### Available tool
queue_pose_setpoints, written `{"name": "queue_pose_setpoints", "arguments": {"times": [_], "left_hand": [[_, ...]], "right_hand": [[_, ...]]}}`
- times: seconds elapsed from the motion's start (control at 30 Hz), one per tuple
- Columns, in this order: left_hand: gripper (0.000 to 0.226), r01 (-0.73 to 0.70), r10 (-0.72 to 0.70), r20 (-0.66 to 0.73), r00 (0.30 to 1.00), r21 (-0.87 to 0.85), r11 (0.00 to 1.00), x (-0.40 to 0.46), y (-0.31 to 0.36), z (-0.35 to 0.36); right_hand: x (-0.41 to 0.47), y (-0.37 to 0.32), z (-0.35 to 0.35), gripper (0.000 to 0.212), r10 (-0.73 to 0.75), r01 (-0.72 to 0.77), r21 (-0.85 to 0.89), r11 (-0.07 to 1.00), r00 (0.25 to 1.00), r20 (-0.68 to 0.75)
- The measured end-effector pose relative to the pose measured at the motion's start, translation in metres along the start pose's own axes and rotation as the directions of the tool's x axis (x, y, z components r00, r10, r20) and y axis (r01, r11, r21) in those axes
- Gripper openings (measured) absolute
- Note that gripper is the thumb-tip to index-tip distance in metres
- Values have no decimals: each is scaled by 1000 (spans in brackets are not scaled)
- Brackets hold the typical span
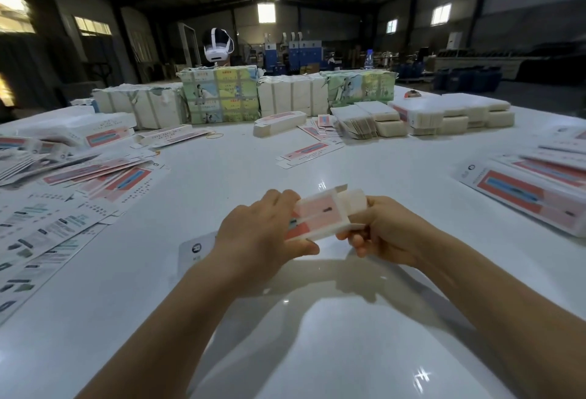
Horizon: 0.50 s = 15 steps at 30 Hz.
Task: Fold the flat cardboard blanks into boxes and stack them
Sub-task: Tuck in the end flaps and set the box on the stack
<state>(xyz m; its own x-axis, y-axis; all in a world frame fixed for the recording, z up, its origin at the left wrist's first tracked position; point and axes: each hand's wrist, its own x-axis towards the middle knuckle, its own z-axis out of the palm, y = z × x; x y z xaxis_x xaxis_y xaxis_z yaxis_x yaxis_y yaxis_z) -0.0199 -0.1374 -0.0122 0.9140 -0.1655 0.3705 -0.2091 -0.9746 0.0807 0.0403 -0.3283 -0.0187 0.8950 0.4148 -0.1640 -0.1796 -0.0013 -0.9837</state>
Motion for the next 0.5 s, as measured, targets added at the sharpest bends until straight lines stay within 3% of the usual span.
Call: {"name": "queue_pose_setpoints", "arguments": {"times": [0.1, 0.17, 0.23, 0.27, 0.33, 0.37, 0.43, 0.5], "left_hand": [[56, 67, -59, 68, 996, -127, 990, 4, -1, 1], [48, 123, -104, 101, 989, -207, 970, 5, -7, 2], [45, 178, -158, 114, 981, -195, 965, 6, -15, 2], [44, 203, -184, 115, 976, -183, 962, 6, -18, 2], [44, 245, -228, 109, 968, -191, 950, 6, -22, 2], [45, 255, -239, 103, 966, -197, 947, 6, -21, 2], [47, 250, -236, 92, 967, -191, 949, 6, -18, 2], [48, 231, -219, 85, 972, -186, 955, 6, -13, 3]], "right_hand": [[-1, -2, 3, 23, 66, -62, 71, 996, 996, -59], [-1, -3, 4, 17, 46, -20, 144, 989, 982, -181], [1, 0, 2, 13, -158, 187, 37, 982, 907, -390], [0, 3, 2, 11, -345, 295, -178, 939, 813, -468], [-4, 8, 7, 13, -670, 397, -581, 711, 634, -386], [-5, 11, 11, 16, -737, 401, -687, 606, 607, -297], [-5, 17, 20, 20, -769, 389, -782, 486, 616, -171], [-4, 20, 25, 22, -762, 375, -801, 467, 630, -149]]}}
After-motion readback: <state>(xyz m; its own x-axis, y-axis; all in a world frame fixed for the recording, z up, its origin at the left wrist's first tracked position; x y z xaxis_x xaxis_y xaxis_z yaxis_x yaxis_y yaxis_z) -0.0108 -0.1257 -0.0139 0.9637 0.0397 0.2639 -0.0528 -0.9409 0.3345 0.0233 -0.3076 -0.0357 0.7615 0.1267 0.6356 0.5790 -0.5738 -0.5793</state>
